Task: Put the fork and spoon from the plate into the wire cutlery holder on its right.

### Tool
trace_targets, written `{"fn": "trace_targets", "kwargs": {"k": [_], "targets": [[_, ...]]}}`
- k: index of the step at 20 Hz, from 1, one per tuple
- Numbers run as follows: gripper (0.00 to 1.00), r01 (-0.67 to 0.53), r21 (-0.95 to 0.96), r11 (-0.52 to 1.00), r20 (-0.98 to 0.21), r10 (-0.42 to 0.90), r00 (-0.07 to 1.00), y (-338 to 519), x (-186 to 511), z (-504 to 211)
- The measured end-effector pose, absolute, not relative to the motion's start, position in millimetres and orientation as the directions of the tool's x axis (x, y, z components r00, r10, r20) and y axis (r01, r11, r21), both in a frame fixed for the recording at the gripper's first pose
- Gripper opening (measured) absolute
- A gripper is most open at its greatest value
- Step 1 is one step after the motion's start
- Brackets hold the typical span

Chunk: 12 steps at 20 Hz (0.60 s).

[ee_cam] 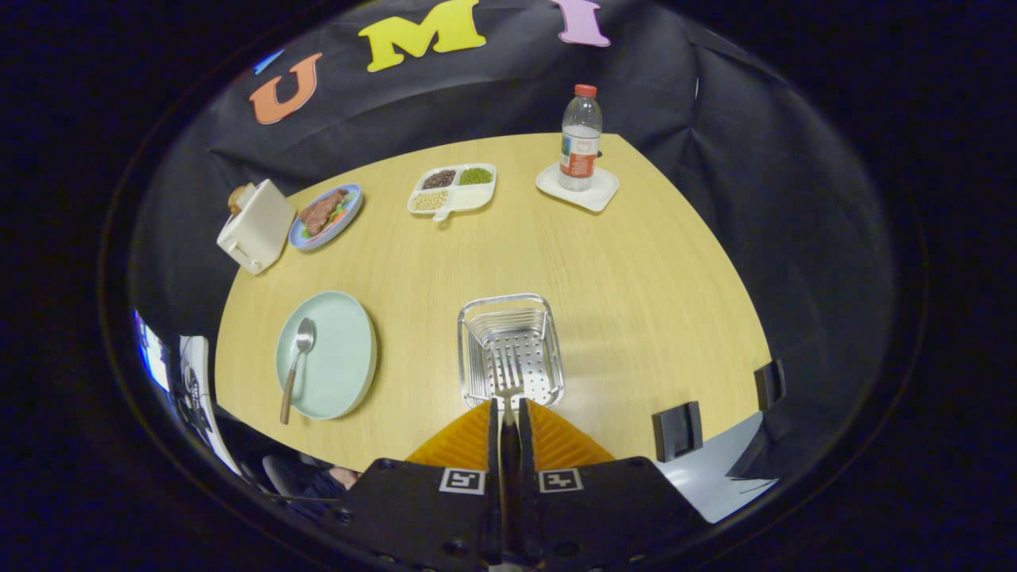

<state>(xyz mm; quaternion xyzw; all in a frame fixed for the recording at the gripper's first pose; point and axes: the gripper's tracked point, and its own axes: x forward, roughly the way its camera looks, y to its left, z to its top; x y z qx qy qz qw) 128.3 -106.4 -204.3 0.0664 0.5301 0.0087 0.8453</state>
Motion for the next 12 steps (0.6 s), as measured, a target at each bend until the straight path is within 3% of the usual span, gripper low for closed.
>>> {"fn": "trace_targets", "kwargs": {"k": [6, 7, 12], "targets": [[0.17, 0.069, 0.143, 0.987, -0.872, 0.092, 0.481, -103, 135, -193], [0.25, 0.065, 0.150, 0.987, -0.867, 0.100, 0.487, -100, 134, -191], [0.48, 0.030, 0.132, 0.991, -0.840, 0.096, 0.534, -84, 140, -172]]}}
